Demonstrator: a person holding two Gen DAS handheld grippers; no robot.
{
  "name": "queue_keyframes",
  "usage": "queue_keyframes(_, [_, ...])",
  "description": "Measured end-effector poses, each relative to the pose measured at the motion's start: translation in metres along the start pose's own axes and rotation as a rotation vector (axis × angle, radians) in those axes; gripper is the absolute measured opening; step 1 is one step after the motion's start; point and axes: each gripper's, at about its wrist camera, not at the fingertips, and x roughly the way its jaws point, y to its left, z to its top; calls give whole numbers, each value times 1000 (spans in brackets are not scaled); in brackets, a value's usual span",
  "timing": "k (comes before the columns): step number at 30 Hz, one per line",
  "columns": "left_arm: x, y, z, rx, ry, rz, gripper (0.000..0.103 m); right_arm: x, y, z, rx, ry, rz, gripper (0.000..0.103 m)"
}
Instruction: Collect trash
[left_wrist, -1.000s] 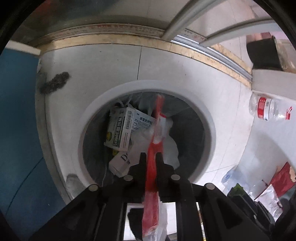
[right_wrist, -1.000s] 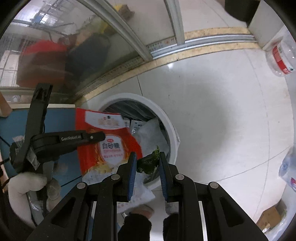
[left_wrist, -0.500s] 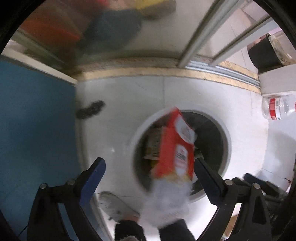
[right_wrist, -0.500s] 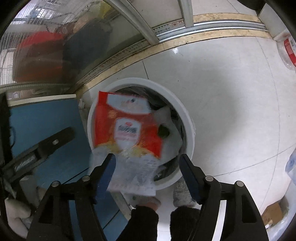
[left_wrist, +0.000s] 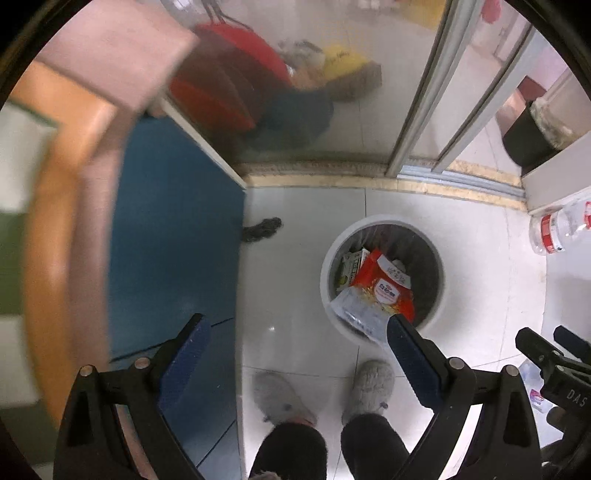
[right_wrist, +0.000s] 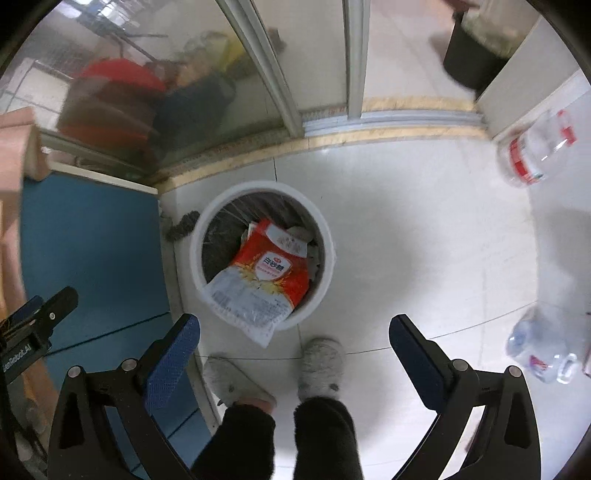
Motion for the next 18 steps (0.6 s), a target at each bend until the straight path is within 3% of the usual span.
queue_keyframes(8, [-140,19,-41,7,-120,-63,98,-157,27,-54,-61,-156,-46,103])
queue_keyframes(18, [-289,45,-105,64,-268,-123,98,-347,57,-158,-34,-338,-71,103])
